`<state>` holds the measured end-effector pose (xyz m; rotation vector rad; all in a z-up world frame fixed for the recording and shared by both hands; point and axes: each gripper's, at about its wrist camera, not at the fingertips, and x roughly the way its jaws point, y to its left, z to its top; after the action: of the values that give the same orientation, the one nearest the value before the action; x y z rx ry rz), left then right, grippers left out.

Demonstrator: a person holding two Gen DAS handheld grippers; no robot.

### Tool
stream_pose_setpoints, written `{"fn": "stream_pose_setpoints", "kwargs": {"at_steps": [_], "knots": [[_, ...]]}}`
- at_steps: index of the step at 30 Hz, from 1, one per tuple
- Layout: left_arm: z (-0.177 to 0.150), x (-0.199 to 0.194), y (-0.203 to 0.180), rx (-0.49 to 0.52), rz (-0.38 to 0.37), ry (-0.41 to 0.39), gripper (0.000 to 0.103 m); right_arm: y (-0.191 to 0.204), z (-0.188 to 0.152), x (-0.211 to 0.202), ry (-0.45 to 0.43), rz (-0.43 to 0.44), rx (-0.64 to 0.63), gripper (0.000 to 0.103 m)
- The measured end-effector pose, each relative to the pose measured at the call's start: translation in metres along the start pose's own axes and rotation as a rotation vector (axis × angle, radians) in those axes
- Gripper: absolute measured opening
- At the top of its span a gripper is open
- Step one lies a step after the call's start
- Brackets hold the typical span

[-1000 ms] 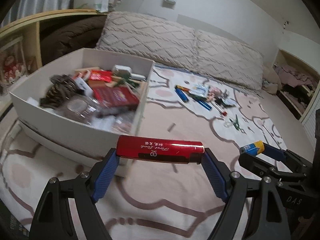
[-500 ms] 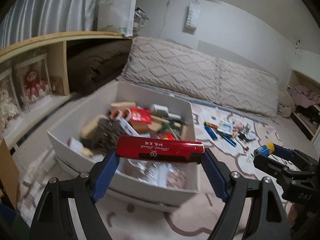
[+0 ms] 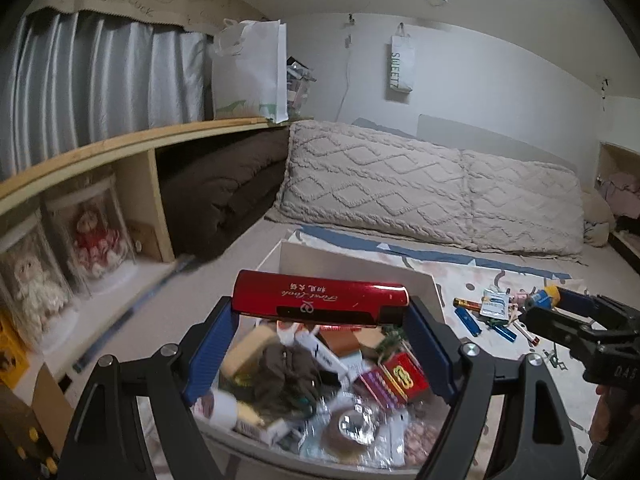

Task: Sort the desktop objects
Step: 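Lift and carry both items over the white box with both tools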

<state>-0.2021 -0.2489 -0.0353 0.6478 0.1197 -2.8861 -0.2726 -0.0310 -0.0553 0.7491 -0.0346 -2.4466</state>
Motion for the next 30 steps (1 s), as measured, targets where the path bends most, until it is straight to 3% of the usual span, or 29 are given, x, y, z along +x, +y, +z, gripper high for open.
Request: {"fn": "stream_pose_setpoints", "kwargs": {"at_steps": [15,22,30], "knots": [[0.029,0.066,0.0,0.002,-0.042,0.087,0.083,0.016,0.028,0.073,0.069,0.027,-0.052,0.082],[0.039,0.101,0.006,-0.023,-0.023,0.181,0.083,0.02,0.031,0.096,0.119,0.054,-0.046,0.082],[0.04,0.138,0.027,-0.132,-0.03,0.307,0.083,0.03,0.029,0.13,0.204,0.073,-0.146,0.082]]}}
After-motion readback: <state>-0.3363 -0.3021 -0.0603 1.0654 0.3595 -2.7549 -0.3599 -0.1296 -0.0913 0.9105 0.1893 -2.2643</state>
